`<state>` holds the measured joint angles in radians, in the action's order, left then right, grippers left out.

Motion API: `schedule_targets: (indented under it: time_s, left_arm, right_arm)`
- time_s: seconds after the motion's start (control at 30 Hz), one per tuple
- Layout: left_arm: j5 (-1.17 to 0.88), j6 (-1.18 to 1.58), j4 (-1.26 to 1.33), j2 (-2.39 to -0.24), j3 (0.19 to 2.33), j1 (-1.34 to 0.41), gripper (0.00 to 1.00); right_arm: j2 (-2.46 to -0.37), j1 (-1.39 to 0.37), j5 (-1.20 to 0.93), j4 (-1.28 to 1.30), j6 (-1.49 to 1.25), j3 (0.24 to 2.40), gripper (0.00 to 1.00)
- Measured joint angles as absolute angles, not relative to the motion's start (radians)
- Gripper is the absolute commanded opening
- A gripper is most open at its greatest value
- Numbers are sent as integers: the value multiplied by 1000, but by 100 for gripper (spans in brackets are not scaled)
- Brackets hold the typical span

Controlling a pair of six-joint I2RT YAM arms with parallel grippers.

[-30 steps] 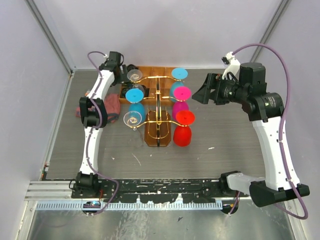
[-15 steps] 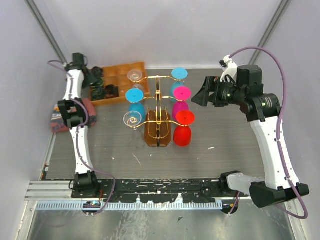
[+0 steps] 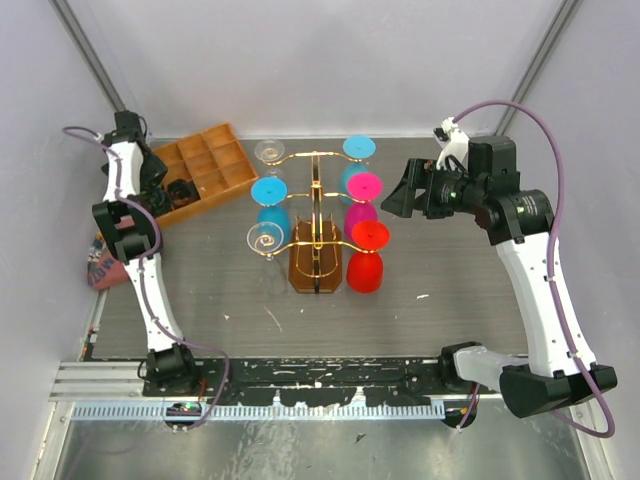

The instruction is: Take the wine glass off the wine glass rack

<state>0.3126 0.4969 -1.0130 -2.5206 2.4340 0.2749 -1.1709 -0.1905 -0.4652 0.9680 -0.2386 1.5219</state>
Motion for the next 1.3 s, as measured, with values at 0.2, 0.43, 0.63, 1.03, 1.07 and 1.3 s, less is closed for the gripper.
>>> schedule_targets:
  time_s: [0.2,0.43,0.63,1.03,1.07,1.3]
  left_arm:
    - [336,483,-988,-2399,2265,212,98]
    - [296,509,-924,-2202,2033,144,98]
    - [247,545,-900,-2006,1784,153,98]
    - [172,543,-964,-2122,1761,20,98]
    - [172,539,-971,-2140,1762,14,98]
    - [208,501,-1112,-2274,1899,20,98]
  right_arm:
    - [-1166,-191,-464,971,-238,1522,86]
    - [-1121,-191,-466,978,-248,1531,86]
    - [-1056,-191,-473,1003,-281,1533,86]
    - [-989,-191,-471,1060,-317,1580,87]
    - [-987,-191,-469,1064,-317,1581,87]
    - [-1010,-191,-468,1071,-321,1581,86]
